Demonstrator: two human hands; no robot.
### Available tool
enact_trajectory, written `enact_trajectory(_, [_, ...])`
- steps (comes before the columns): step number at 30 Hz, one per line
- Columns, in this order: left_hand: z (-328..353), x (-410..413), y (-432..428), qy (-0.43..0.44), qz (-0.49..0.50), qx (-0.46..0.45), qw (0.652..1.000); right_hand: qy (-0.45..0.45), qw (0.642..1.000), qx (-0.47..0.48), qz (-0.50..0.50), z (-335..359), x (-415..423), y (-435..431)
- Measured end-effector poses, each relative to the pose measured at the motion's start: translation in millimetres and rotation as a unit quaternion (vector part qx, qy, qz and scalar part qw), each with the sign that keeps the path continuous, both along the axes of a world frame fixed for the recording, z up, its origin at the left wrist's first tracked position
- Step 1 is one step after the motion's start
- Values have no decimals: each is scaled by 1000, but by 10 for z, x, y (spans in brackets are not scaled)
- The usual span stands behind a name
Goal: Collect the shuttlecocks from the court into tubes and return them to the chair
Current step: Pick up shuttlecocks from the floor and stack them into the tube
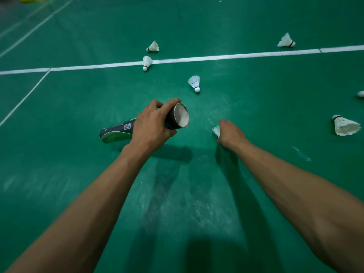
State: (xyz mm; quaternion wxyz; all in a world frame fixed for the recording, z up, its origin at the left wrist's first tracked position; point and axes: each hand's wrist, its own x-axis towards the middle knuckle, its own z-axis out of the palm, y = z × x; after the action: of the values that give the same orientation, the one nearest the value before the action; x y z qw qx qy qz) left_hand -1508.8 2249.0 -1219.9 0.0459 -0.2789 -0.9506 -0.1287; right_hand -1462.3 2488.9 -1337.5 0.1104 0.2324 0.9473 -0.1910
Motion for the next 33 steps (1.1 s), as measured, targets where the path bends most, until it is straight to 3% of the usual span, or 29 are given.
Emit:
enact_trajectory(3, [58, 49, 51, 9, -3, -1, 1000, 0, 1000, -3, -24, 18, 32, 38])
enact_trajectory(6, [147, 49, 68, 14, 4, -9, 1000, 88, 989, -85, -89, 69, -8, -95])
enact_trajectory(10, [315, -22, -10, 10, 49, -12, 999, 325, 886, -231, -236, 563, -243, -312])
enact_trajectory(12, [408, -48, -77, 8, 80, -16, 997, 393, 852, -258, -230, 929, -366, -418])
enact_trajectory(14, [504, -59, -126, 16, 105, -26, 994, 424, 848, -263, -177, 1266, -442, -528])
enact_trajectory(21, [755, -185, -97, 74, 141, -11, 987, 407, 873, -260, 67, 1809, -487, -954])
enact_trajectory(23, [783, -240, -67, 68, 143, 14, 987, 363, 868, -325, 96, 1807, -460, -1054])
enact_trajectory(27, [703, -306, -84, 72, 119, 34, 990, 241, 836, -480, 112, 1754, -440, -1045])
enact_trajectory(33, [416, -415, -154, 51, 112, 62, 990, 353, 849, -390, 35, 1641, -413, -848])
